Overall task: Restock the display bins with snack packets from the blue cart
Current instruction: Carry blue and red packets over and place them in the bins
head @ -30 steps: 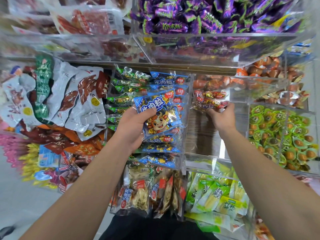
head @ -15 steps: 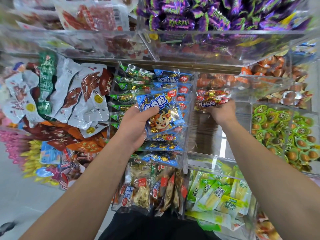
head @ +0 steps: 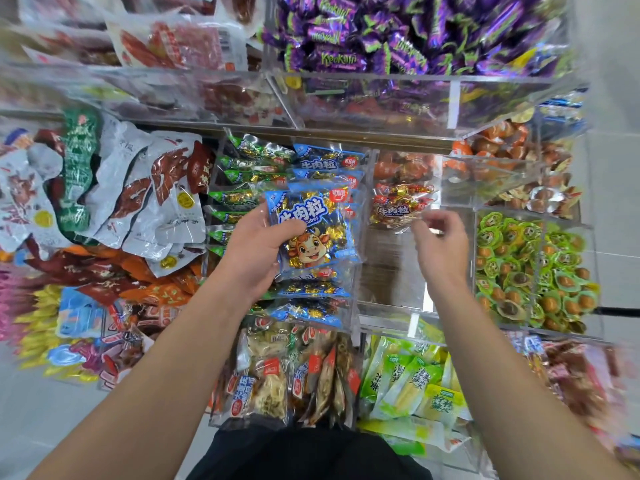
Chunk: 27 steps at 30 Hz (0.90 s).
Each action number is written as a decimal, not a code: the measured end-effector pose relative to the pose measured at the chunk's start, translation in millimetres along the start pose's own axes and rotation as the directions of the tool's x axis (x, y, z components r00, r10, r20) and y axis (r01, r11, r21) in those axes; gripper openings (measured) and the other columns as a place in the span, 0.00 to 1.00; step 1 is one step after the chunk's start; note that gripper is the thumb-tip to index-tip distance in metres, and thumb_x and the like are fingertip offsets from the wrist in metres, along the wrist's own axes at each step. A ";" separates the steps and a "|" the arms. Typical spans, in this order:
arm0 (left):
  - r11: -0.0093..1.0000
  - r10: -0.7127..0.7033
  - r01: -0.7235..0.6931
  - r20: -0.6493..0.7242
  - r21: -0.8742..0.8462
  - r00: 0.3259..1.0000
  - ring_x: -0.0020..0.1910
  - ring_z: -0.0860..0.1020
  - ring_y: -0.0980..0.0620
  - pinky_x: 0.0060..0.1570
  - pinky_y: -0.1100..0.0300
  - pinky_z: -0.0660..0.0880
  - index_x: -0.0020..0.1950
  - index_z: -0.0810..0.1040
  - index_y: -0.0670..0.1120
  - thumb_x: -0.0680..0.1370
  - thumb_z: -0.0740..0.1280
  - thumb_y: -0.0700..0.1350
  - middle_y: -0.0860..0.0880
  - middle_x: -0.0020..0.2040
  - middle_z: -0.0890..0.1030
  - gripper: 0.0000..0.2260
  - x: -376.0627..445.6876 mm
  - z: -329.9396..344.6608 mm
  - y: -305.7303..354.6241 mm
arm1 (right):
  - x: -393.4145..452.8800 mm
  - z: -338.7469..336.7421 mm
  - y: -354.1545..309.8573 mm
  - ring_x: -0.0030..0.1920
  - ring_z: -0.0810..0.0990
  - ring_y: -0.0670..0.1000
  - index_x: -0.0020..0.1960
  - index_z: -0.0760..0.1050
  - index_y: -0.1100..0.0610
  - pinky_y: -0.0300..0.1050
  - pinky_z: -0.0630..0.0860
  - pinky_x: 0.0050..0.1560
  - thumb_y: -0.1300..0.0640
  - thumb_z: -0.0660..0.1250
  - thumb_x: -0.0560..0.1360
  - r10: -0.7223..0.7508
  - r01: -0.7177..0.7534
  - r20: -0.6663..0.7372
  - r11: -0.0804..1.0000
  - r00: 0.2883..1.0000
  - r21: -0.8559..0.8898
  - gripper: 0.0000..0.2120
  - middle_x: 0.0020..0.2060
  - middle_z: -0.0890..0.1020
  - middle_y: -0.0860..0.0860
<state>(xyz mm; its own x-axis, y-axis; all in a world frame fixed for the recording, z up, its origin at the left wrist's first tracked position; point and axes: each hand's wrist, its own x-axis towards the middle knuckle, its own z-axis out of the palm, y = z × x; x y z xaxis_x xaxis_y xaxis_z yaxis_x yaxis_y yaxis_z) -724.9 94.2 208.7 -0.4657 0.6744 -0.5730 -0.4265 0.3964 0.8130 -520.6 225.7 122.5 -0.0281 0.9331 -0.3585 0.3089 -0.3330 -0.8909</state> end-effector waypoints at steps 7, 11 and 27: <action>0.945 0.131 -0.173 0.162 0.278 0.978 0.52 0.84 0.54 0.45 0.68 0.78 0.63 0.78 0.44 0.78 0.68 0.33 0.48 0.54 0.87 0.14 -21.5 1.5 3.5 | -54.5 4.4 -58.7 0.41 0.79 0.45 0.54 0.77 0.38 0.40 0.77 0.44 0.42 0.73 0.65 -0.211 0.168 0.576 0.977 0.790 0.127 0.18 0.35 0.78 0.40; 0.845 0.277 -0.322 0.166 0.426 0.946 0.38 0.82 0.61 0.39 0.69 0.77 0.47 0.83 0.55 0.77 0.72 0.36 0.59 0.39 0.85 0.12 -34.9 -4.5 5.8 | -65.2 -0.7 -77.2 0.43 0.77 0.50 0.54 0.80 0.42 0.51 0.77 0.48 0.44 0.75 0.64 -0.202 0.182 0.618 0.979 0.760 0.096 0.18 0.43 0.81 0.49; 0.412 0.401 -0.421 0.254 0.808 0.880 0.49 0.79 0.62 0.55 0.66 0.74 0.58 0.82 0.52 0.77 0.73 0.45 0.58 0.50 0.82 0.10 -82.0 -66.2 -50.5 | -127.3 -31.8 -77.9 0.34 0.76 0.39 0.51 0.81 0.46 0.33 0.71 0.39 0.55 0.76 0.69 -0.384 0.498 0.347 0.795 0.855 -0.347 0.13 0.38 0.81 0.39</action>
<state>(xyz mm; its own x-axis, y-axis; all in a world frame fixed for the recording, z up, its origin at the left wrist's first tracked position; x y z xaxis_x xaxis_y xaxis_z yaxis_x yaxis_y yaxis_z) -716.5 -22.4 207.8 -0.3844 0.9106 -0.1518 0.6469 0.3830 0.6594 -510.9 137.1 246.4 -0.4728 0.8791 -0.0609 0.5615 0.2472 -0.7897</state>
